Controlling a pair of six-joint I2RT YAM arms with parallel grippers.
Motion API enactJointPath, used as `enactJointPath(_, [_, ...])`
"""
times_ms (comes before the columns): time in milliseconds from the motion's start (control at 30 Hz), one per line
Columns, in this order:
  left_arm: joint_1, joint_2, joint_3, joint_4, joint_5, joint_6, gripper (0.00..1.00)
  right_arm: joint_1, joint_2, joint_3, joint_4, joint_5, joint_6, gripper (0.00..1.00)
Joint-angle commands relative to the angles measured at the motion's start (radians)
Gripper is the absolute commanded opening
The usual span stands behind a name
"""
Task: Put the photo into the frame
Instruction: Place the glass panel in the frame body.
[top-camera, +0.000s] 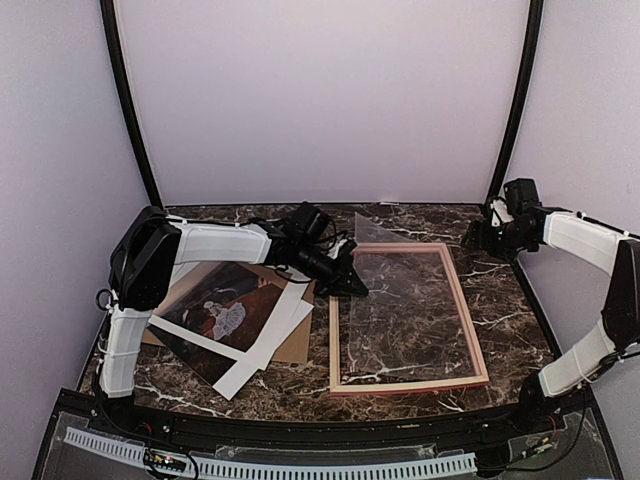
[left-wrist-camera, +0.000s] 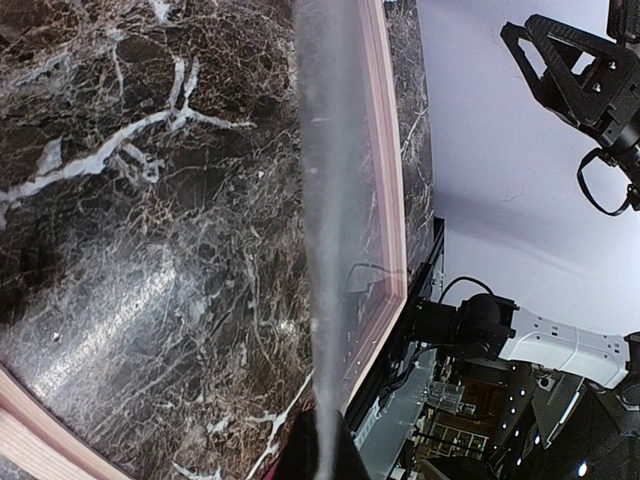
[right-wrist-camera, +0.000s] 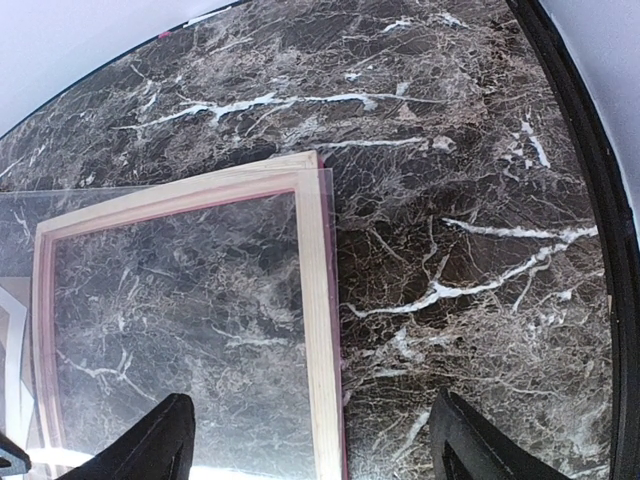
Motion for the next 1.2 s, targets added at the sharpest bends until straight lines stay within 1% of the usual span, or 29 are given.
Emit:
enactJointPath(0, [0.006, -0.024, -0.022, -0.003, -0.003, 0.012, 0.00, 0.001, 0.007, -0.009, 0.034, -0.002, -0.003, 0.82])
enactJointPath(1167, [0.006, -0.077, -0.115, 0.048, -0.028, -0.021, 0.00, 0.002, 0.010, -0.005, 0.037, -0.006, -0.005, 0.81])
